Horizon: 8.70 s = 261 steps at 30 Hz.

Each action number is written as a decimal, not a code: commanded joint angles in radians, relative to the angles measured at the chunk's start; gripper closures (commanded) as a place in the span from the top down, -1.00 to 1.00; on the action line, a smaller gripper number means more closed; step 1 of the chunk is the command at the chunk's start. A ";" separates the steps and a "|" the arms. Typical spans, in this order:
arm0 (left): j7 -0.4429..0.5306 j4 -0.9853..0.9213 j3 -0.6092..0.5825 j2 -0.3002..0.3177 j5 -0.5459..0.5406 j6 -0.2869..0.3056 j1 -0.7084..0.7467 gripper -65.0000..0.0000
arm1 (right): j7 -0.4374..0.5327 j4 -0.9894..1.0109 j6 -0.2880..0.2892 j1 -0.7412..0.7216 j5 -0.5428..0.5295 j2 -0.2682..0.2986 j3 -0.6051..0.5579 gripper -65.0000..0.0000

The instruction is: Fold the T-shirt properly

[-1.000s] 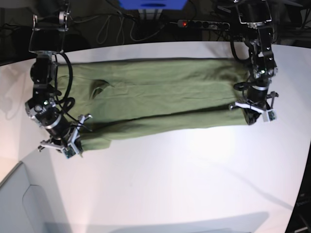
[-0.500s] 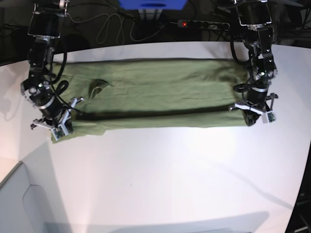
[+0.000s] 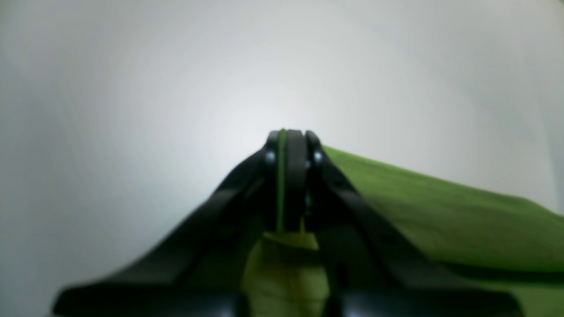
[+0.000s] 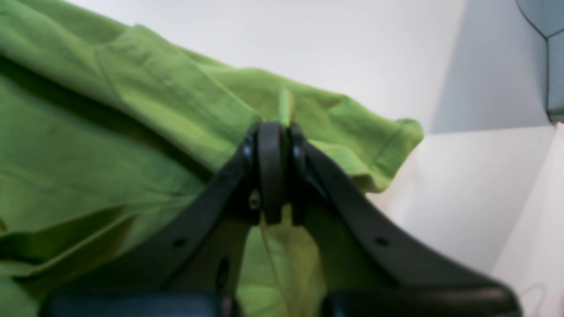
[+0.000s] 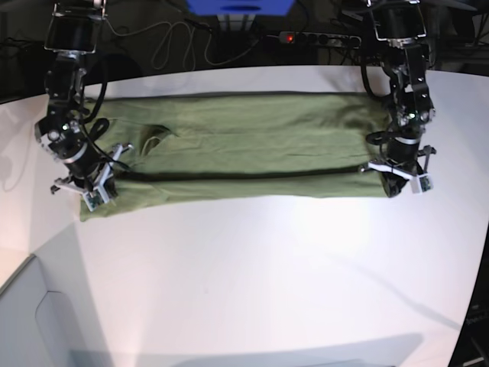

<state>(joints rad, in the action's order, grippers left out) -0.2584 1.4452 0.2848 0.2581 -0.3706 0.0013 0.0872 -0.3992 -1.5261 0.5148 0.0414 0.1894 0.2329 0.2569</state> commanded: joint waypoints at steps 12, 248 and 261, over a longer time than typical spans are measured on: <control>0.028 0.015 0.004 0.010 -0.003 -0.001 -0.005 -1.00 | 0.016 -0.031 0.008 0.024 -0.009 -0.005 0.005 -1.00; -0.084 0.194 0.090 -0.024 -0.014 0.001 0.196 -1.00 | -0.019 -0.305 0.164 0.234 -0.005 -0.132 0.181 0.27; -0.086 0.272 0.090 0.002 -0.014 0.001 0.230 -0.80 | -0.016 -0.311 0.164 0.232 -0.005 -0.132 0.181 0.28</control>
<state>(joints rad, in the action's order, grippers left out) -0.3641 1.6981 0.3695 0.2493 -0.3798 0.0032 0.3183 -0.4374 -1.8164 0.6571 0.2806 0.2016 0.0937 0.4351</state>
